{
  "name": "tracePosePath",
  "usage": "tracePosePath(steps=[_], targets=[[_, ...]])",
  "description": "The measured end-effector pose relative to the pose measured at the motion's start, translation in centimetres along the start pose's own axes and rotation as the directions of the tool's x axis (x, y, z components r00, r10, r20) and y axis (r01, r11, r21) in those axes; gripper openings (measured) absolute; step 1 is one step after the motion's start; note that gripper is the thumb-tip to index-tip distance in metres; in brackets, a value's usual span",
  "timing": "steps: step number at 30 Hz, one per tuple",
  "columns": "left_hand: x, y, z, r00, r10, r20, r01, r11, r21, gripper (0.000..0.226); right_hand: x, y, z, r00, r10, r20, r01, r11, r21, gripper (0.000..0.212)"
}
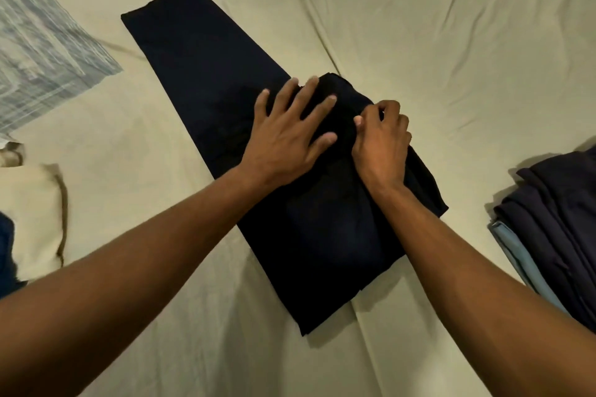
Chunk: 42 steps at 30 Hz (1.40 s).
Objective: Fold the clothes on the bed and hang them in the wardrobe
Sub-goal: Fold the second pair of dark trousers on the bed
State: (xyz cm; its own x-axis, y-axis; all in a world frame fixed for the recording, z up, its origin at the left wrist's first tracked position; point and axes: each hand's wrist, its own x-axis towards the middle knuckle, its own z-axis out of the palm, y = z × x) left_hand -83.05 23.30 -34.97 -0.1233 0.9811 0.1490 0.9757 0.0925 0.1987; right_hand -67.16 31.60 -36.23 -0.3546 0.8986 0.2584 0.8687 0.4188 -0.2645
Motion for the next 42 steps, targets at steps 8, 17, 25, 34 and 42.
tracePosePath(steps=[8,17,25,34,42], targets=[[-0.1,-1.7,-0.2,0.933,-0.36,-0.009,0.36,0.933,0.021,0.062,0.1,0.3,0.5,0.999,-0.028,-0.027,0.028,1.0,-0.014,0.021],[0.7,-4.2,-5.2,0.942,-0.334,0.018,0.334,0.942,0.018,0.062,0.9,-0.7,-2.0,0.996,-0.048,-0.072,0.066,0.959,0.275,0.025],[-0.4,-6.7,-1.9,0.942,-0.336,0.016,0.335,0.94,0.066,0.057,1.6,-1.4,0.4,0.984,-0.158,0.085,0.152,0.986,0.072,0.025],[-1.3,-5.6,-1.9,0.966,-0.206,-0.155,0.219,0.973,0.074,0.056,1.6,-1.5,0.1,0.987,-0.119,0.108,0.129,0.988,-0.082,0.032],[-2.1,-5.7,0.8,0.97,-0.084,0.23,0.068,0.995,0.078,0.071,0.6,-1.5,1.4,0.879,-0.238,0.414,0.302,0.948,-0.096,0.058]])
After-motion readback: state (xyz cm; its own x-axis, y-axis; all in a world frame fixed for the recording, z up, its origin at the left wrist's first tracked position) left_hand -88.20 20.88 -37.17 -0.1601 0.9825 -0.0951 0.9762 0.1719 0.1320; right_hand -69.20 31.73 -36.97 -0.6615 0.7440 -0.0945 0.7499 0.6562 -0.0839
